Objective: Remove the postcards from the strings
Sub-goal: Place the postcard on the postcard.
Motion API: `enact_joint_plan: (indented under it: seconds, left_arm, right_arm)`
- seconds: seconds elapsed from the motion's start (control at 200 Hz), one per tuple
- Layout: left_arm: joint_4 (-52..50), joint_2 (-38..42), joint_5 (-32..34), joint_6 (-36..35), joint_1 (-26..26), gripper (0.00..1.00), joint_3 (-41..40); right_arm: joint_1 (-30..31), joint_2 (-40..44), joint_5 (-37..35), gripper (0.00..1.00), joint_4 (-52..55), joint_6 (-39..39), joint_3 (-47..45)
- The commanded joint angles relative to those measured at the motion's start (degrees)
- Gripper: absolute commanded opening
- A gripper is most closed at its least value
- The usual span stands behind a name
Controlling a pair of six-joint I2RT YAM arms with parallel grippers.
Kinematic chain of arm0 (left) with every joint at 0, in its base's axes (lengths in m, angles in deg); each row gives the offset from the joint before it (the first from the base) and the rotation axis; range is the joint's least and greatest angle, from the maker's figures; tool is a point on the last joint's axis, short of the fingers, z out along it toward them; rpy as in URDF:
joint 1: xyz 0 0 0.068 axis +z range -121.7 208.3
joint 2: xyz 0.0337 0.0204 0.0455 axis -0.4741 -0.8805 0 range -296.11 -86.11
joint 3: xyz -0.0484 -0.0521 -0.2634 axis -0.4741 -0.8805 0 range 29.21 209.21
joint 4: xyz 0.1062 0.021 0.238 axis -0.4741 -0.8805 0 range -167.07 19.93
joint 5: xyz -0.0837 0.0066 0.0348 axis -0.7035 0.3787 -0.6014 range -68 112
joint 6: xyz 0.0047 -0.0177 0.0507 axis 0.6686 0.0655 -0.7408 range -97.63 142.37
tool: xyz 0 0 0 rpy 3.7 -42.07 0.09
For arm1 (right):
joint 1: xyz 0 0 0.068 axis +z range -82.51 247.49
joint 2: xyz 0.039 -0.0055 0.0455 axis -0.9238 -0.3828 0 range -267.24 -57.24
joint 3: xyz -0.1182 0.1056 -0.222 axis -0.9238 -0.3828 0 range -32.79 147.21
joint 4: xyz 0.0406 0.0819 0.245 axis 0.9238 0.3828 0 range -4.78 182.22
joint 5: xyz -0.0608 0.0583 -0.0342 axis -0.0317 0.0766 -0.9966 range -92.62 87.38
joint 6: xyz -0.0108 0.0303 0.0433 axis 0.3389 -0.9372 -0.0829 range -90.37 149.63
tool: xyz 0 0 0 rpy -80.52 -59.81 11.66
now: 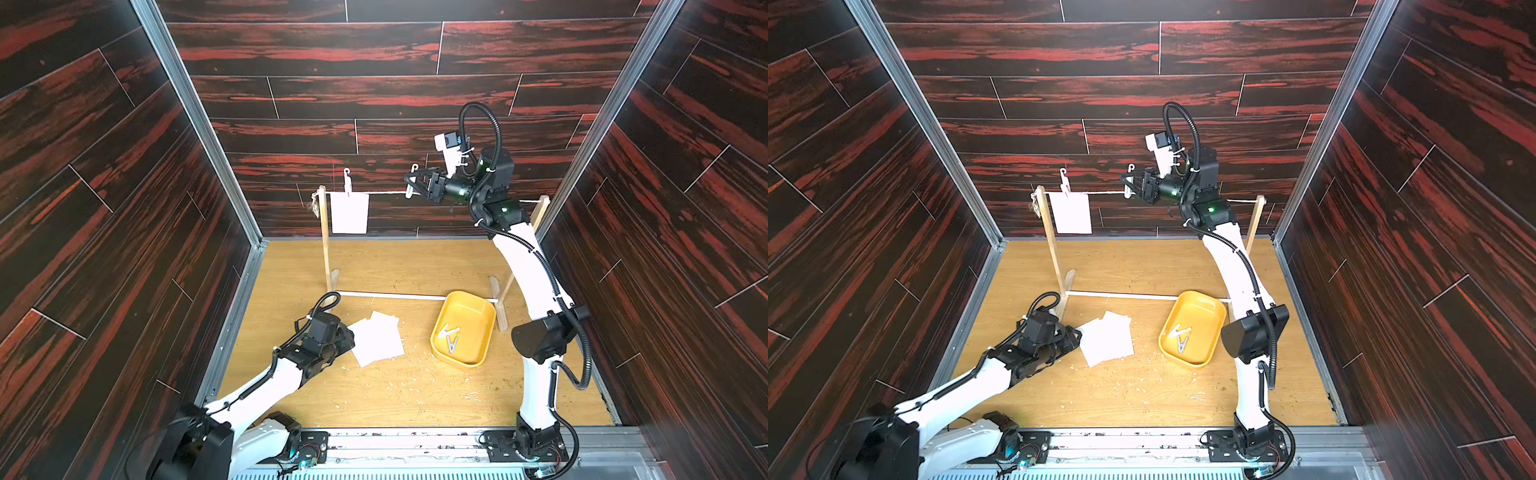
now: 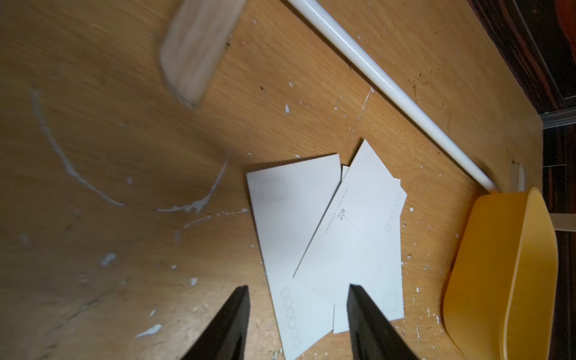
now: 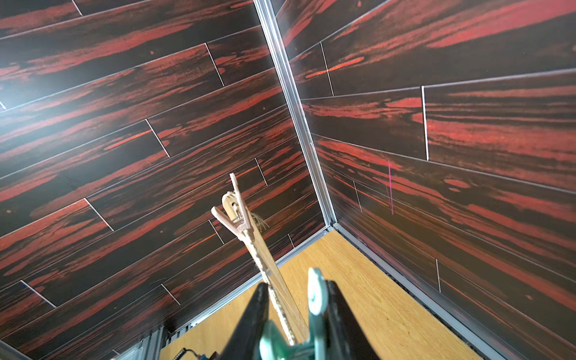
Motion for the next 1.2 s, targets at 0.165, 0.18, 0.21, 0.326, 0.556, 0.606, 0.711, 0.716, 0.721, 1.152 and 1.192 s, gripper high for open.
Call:
enact_joint_plan:
  seconds: [0.165,0.18,0.21,0.326,0.556,0.606,0.711,0.716,0.721,1.152,1.192]
  left_arm:
    - [-6.3,2.0,4.1,-2.7,0.0,0.55,3.8]
    - [-6.1,1.9,3.8,-2.6,0.0,0.55,3.9]
    - [-5.6,1.7,3.3,-2.6,-0.1,0.55,4.0]
    - [-4.0,1.5,2.8,-3.4,-1.8,0.54,4.9]
    - [-2.2,3.2,4.5,-9.0,-8.8,0.54,9.7]
    - [-1.1,3.8,4.3,-10.3,-10.1,0.54,10.6]
    - [2.9,5.2,2.2,-12.9,-11.7,0.54,11.7]
    - [3.1,5.2,2.1,-13.0,-11.8,0.54,11.8]
    - [3.2,5.3,2.1,-13.1,-11.9,0.54,11.9]
    - [6.8,4.1,-0.8,-13.9,-12.9,0.54,13.1]
    - [6.9,4.1,-0.8,-14.1,-13.1,0.54,12.9]
  right_arm:
    - [0.2,3.8,-2.0,0.27,-1.7,0.1,-0.4]
    - [0.2,3.8,-2.1,0.27,-1.7,0.2,-0.4]
    - [0.2,3.9,-2.4,0.27,-1.7,0.2,-0.4]
    - [0.2,4.2,-4.1,0.27,-1.9,0.2,-0.4]
    - [0.2,7.0,-7.6,0.23,-4.1,0.7,-4.4]
    - [0.2,7.4,-8.0,0.23,-4.4,0.7,-5.2]
    - [0.2,9.2,-8.9,0.23,-6.2,0.4,-8.1]
    - [0.2,9.3,-9.0,0.23,-6.2,0.4,-8.2]
    - [0.2,9.4,-9.0,0.23,-6.3,0.4,-8.3]
    - [0.2,13.5,-13.3,0.22,-6.4,2.6,-13.0]
    - [0.2,14.3,-13.3,0.22,-6.9,2.6,-14.0]
